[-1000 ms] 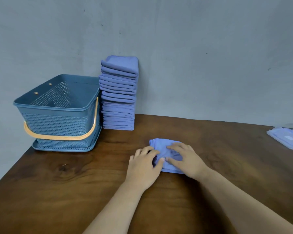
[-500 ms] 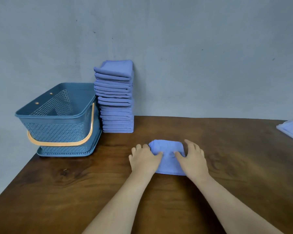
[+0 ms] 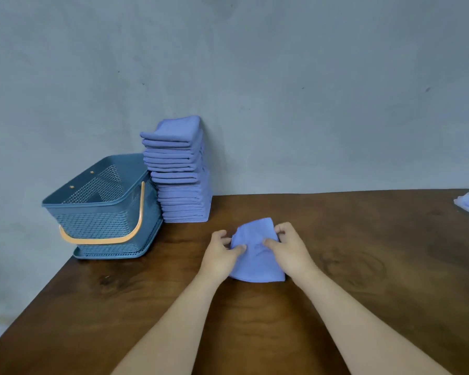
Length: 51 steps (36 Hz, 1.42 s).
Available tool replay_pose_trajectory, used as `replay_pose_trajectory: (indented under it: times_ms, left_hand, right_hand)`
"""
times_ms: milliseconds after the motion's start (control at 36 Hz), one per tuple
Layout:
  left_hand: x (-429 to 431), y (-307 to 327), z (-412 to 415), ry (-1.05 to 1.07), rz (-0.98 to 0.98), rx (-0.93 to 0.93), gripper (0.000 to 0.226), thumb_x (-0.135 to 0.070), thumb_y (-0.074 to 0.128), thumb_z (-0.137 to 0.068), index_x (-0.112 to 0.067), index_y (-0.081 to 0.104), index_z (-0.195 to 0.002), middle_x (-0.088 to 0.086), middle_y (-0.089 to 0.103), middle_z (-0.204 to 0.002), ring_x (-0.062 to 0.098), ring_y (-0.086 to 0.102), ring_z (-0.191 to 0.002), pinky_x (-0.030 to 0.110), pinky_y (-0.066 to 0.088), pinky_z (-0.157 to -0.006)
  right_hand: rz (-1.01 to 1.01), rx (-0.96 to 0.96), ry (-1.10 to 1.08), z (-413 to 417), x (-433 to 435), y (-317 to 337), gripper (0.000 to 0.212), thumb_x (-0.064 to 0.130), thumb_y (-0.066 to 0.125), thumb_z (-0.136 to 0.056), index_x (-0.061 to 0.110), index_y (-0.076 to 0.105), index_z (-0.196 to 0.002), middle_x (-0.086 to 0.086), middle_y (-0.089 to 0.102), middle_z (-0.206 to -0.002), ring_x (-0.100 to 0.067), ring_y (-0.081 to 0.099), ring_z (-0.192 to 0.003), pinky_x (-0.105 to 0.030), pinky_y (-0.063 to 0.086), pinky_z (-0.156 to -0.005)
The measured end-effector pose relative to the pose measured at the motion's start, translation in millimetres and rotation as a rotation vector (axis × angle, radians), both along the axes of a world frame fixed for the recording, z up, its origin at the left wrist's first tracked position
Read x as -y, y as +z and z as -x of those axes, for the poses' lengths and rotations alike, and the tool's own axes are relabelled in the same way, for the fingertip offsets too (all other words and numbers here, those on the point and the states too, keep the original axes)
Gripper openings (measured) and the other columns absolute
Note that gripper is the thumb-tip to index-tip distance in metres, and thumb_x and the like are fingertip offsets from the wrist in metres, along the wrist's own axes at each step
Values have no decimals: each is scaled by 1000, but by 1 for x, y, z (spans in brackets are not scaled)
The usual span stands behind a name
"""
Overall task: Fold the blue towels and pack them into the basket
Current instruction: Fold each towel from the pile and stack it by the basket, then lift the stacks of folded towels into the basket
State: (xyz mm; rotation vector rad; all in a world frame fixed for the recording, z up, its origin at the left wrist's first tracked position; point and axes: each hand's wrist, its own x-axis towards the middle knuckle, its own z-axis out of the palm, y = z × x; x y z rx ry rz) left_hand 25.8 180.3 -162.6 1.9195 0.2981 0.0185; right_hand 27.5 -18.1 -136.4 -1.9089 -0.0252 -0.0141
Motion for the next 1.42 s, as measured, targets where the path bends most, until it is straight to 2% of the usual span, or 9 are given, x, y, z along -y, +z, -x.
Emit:
replay_pose_trajectory:
  times_ms: [167, 389, 583, 778, 972, 1111, 1194, 1278, 1417]
  left_hand:
    - [-8, 27, 19, -127, 521, 56, 89, -63, 76, -91, -16, 45, -160, 4, 65, -148, 23, 63, -134, 48, 47, -118]
    - [-35, 95, 46, -194, 713, 276, 63, -60, 62, -103, -17, 61, -149, 13, 67, -145, 32, 64, -135, 54, 49, -116]
    - [-82, 142, 44, -260, 859, 327, 65, -61, 50, -108, -16, 55, -155, 16, 50, -161, 33, 48, -149, 44, 50, -114]
    - [-141, 230, -11, -87, 590, 671, 50, -24, 70, -105, -2, 55, -147, 20, 67, -141, 38, 65, -132, 54, 53, -110]
    - [-209, 314, -112, 203, 317, 544, 71, -32, 79, -95, -18, 42, -154, 6, 69, -127, 19, 73, -102, 31, 61, -64]
    - [-263, 281, -136, 323, 28, 373, 67, -38, 65, -104, -11, 39, -159, 12, 56, -145, 29, 60, -125, 43, 57, -93]
    - [-298, 250, -120, 387, -150, 354, 59, -41, 64, -103, -13, 48, -152, 9, 59, -141, 27, 59, -123, 40, 48, -105]
    - [-328, 227, -96, 416, -313, 268, 50, -43, 61, -103, -16, 55, -145, 4, 60, -127, 25, 56, -110, 34, 40, -92]
    - [-364, 204, -63, 426, -551, 181, 44, -38, 57, -104, -12, 57, -140, 13, 65, -137, 33, 61, -122, 36, 43, -93]
  right_hand:
    - [-156, 154, 200, 8, -11, 63, 31, 11, 69, -100, 27, 60, -126, 11, 73, -118, -1, 70, -106, -23, 53, -88]
    - [-250, 224, 408, 11, -43, 135, 34, 4, 66, -102, 19, 60, -132, -11, 75, -121, -30, 73, -113, -53, 55, -104]
    - [-305, 301, 618, 2, -86, 198, 38, 1, 64, -103, 14, 55, -137, -17, 74, -124, -25, 74, -107, -36, 60, -90]
    - [-345, 390, 472, -60, -147, 262, 45, 6, 69, -101, 22, 52, -141, -14, 77, -117, -30, 76, -102, -44, 63, -87]
    - [-349, 317, 191, -169, -210, 298, 55, 17, 70, -100, 22, 47, -150, -12, 67, -134, -27, 72, -108, -40, 61, -89]
    - [-83, 185, 103, -202, -224, 282, 85, 31, 67, -100, 13, 17, -166, -13, 46, -156, -28, 54, -127, -33, 43, -97]
    - [69, 348, 85, -196, -233, 272, 73, 28, 65, -98, 19, 31, -162, -10, 49, -154, -23, 55, -115, -30, 41, -90]
    - [94, 451, 131, -177, -252, 261, 50, 23, 62, -98, 21, 52, -147, -1, 55, -149, -15, 57, -123, -27, 41, -95]
    - [-27, 523, 190, -137, -287, 242, 19, 15, 61, -94, 25, 75, -102, 15, 74, -96, -5, 70, -93, -19, 51, -83]
